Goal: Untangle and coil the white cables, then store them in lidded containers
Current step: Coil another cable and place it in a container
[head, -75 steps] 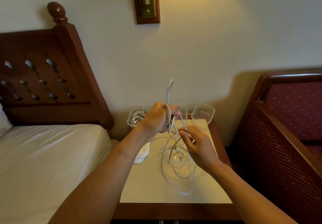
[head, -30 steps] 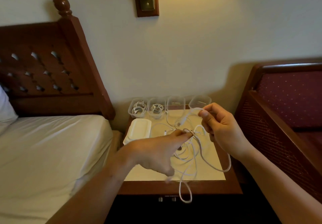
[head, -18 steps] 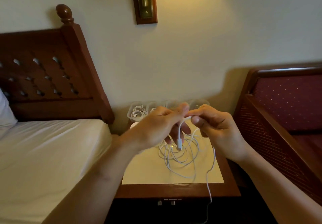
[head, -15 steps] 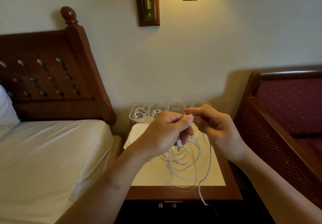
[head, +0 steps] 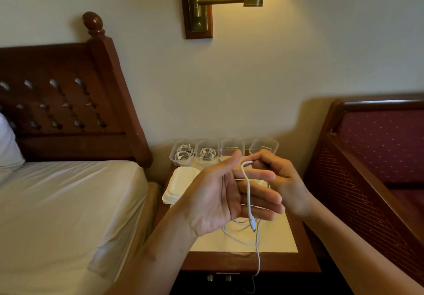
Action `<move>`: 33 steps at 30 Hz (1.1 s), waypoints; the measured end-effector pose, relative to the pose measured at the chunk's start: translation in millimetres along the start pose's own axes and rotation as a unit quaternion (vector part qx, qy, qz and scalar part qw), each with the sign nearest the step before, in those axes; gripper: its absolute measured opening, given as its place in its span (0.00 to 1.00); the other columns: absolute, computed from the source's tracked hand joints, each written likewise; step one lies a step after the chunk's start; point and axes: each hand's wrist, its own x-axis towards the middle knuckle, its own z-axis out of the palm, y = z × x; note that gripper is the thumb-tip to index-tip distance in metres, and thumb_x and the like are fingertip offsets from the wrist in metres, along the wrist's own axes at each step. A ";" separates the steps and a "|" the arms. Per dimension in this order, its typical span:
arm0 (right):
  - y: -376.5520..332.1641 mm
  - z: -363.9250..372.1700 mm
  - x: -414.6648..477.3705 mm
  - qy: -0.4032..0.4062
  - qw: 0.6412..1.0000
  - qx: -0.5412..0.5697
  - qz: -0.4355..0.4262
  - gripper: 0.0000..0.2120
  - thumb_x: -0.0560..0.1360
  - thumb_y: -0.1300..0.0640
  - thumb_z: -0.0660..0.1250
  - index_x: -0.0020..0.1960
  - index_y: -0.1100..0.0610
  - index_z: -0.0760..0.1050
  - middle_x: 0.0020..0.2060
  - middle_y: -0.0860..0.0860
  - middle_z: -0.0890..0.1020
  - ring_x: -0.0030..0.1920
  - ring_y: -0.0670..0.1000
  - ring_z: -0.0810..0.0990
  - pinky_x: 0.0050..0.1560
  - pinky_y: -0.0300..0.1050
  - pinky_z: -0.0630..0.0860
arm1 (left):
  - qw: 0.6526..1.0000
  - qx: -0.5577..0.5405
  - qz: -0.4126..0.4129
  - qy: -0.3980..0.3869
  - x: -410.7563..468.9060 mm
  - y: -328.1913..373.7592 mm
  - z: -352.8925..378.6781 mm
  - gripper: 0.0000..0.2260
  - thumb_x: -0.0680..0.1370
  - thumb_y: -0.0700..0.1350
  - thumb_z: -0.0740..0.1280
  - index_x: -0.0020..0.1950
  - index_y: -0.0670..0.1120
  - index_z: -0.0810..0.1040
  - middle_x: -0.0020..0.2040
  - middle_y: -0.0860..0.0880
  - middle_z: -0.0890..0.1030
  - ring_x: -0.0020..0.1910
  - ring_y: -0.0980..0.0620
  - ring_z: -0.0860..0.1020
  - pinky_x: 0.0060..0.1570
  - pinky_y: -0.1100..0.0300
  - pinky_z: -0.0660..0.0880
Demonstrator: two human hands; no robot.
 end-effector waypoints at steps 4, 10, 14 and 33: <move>-3.5 12.9 -2.6 0.029 0.998 0.053 0.012 0.13 0.82 0.68 0.64 0.54 0.54 0.84 0.44 0.58 0.85 0.45 0.66 0.83 0.47 0.62 0.81 | 0.994 -0.030 0.098 0.048 9.6 -4.9 3.9 0.20 0.84 0.47 0.59 0.57 0.33 0.83 0.40 0.36 0.85 0.40 0.38 0.86 0.39 0.52 0.84; 3.6 37.6 -21.0 0.043 0.988 -0.001 0.145 0.16 0.82 0.69 0.59 0.36 0.65 0.75 0.25 0.49 0.73 0.26 0.52 0.65 0.32 0.54 0.67 | 0.982 -0.007 0.182 0.053 18.9 -3.0 -9.3 0.16 0.85 0.38 0.57 0.66 0.27 0.74 0.60 0.28 0.80 0.62 0.31 0.81 0.62 0.43 0.79; -11.8 41.1 -38.3 -0.011 0.990 -0.064 0.128 0.15 0.84 0.56 0.64 0.40 0.56 0.80 0.26 0.47 0.74 0.25 0.47 0.68 0.28 0.46 0.70 | 0.969 0.081 0.204 0.112 22.8 -3.1 -25.0 0.15 0.86 0.36 0.56 0.68 0.28 0.73 0.63 0.29 0.79 0.66 0.32 0.79 0.69 0.42 0.75; -59.8 -15.6 -17.2 0.033 0.986 -0.137 -0.090 0.03 0.69 0.54 0.81 0.42 0.51 0.88 0.36 0.53 0.83 0.35 0.59 0.79 0.36 0.60 0.75 | 0.970 0.238 0.050 -0.009 17.8 -8.7 -25.8 0.25 0.87 0.49 0.52 0.56 0.29 0.77 0.27 0.50 0.75 0.24 0.55 0.62 0.29 0.56 0.55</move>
